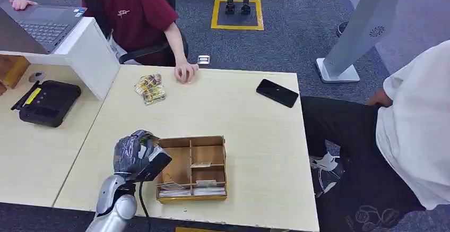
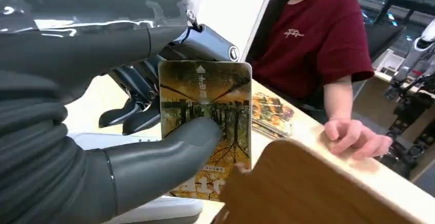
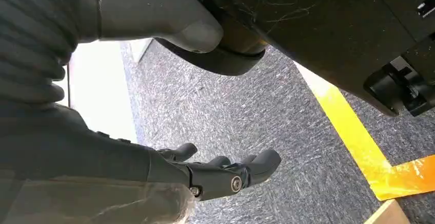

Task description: Pass the card to the sensor for recognition and then transmit it.

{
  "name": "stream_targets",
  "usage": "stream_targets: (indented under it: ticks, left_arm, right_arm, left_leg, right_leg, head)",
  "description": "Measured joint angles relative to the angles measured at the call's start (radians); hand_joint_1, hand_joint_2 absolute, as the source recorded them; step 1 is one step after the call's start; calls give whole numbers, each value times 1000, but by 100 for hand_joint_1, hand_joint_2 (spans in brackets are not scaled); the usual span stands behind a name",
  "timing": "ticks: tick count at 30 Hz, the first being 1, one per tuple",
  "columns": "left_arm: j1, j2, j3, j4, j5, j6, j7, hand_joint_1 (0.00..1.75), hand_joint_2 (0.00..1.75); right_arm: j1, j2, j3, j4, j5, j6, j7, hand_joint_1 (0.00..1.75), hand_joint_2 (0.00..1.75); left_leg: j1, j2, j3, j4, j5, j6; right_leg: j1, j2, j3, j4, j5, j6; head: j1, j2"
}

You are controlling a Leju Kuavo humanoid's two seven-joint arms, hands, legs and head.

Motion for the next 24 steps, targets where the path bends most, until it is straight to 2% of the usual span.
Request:
stream_targets:
  ticks: [9,16,24]
  left_arm:
    - [-18,1,19,35,-66,81,26,175,175]
    - [-49,2,44,99,-101,116,52,175,175]
    - [-85,2,65,171,-135,125,76,175,175]
  right_arm:
    - [0,0,0,0,5,-2,-1,0,175]
    - [-1,0,0,0,10,2,-2,0,175]
    - [-16,0,0,0,10,29,13,0,175]
  left_leg:
    - [0,0,0,0,0,0]
    - [0,0,0,0,0,0]
    - [0,0,0,0,0,0]
  right_leg:
    - [0,0,0,0,0,0]
    - [0,0,0,0,0,0]
    - [0,0,0,0,0,0]
  head:
    - [0,0]
    - [0,0]
    - [0,0]
